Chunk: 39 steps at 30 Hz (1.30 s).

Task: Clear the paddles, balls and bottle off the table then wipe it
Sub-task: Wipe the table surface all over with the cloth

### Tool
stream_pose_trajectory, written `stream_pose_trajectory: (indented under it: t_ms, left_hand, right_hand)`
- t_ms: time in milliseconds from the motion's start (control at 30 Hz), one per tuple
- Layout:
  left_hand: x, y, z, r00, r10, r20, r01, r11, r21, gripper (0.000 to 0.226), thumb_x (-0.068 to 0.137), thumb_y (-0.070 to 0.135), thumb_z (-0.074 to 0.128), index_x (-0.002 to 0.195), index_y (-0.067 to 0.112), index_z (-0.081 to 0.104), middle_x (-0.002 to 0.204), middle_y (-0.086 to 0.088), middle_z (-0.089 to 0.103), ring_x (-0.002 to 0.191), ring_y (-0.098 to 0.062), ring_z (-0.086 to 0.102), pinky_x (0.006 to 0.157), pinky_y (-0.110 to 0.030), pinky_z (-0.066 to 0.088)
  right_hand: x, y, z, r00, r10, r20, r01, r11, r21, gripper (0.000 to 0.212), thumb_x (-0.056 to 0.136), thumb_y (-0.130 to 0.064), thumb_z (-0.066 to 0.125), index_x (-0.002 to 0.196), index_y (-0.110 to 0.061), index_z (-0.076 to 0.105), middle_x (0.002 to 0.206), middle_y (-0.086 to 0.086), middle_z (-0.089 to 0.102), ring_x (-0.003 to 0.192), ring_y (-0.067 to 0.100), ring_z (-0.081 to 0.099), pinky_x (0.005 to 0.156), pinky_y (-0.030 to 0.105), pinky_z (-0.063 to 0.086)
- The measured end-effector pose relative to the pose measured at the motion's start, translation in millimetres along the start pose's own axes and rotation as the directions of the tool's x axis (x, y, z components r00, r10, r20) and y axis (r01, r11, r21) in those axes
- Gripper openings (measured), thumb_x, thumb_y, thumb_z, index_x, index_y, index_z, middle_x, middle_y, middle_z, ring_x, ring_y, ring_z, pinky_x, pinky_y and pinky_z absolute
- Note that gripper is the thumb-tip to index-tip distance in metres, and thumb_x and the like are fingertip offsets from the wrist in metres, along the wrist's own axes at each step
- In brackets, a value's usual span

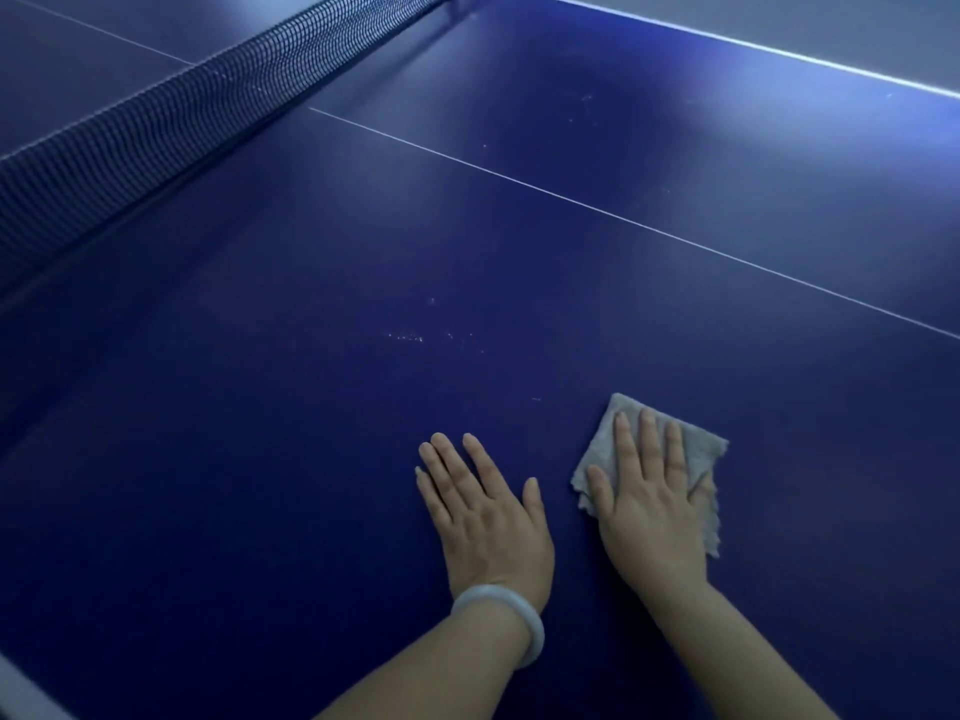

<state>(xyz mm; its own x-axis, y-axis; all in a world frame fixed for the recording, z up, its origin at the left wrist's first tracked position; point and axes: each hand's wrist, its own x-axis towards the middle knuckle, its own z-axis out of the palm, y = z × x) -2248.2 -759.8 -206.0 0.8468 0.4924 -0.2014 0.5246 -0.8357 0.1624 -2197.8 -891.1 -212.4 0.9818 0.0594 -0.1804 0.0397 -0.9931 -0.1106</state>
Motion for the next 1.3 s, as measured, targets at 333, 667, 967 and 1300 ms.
stream_pose_trajectory:
  t_ms: [333,667,967,1300]
  left_hand:
    - [41,-101,-37,0.959,0.283,0.015,-0.283,0.959,0.016,0.067,0.101,0.049,0.018,0.156,0.016,0.000,0.163,-0.006,-0.011,0.150,-0.022,-0.012,0.121,-0.040,0.001]
    - [109,-168,-42,0.984,0.175,-0.021,-0.167,0.967,0.192,0.084,0.083,0.063,-0.014,0.153,0.016,-0.015,0.162,-0.012,-0.016,0.149,-0.029,-0.017,0.122,-0.046,-0.007]
    - [109,-169,-38,0.978,0.193,-0.072,-0.181,0.972,0.147,0.083,0.084,0.063,-0.014,0.153,0.018,-0.013,0.163,-0.009,-0.014,0.149,-0.026,-0.018,0.122,-0.046,-0.006]
    - [107,-170,-39,0.975,0.207,-0.078,-0.196,0.972,0.131,0.081,0.087,0.061,-0.012,0.155,0.016,-0.006,0.163,-0.013,-0.008,0.150,-0.030,-0.013,0.122,-0.049,-0.004]
  right_hand:
    - [11,-24,5,0.997,-0.015,-0.077,0.018,0.999,0.034,0.068,0.093,-0.065,0.000,0.154,-0.036,-0.011,0.162,-0.011,-0.015,0.148,0.015,-0.020,0.119,0.057,0.001]
    - [8,-42,1,0.995,0.091,-0.040,-0.090,0.995,0.042,0.070,0.092,-0.062,0.000,0.155,-0.033,-0.010,0.162,-0.009,-0.018,0.148,0.015,-0.021,0.120,0.057,-0.003]
    - [24,-160,21,0.983,-0.183,0.002,0.183,0.983,0.000,0.067,0.094,-0.058,-0.001,0.151,-0.031,-0.022,0.158,-0.004,-0.028,0.145,0.021,-0.029,0.114,0.058,-0.014]
    - [69,-120,-2,0.947,0.320,0.008,-0.319,0.942,0.103,0.066,0.099,-0.052,0.008,0.155,-0.024,-0.014,0.163,0.004,-0.019,0.149,0.028,-0.019,0.115,0.065,0.002]
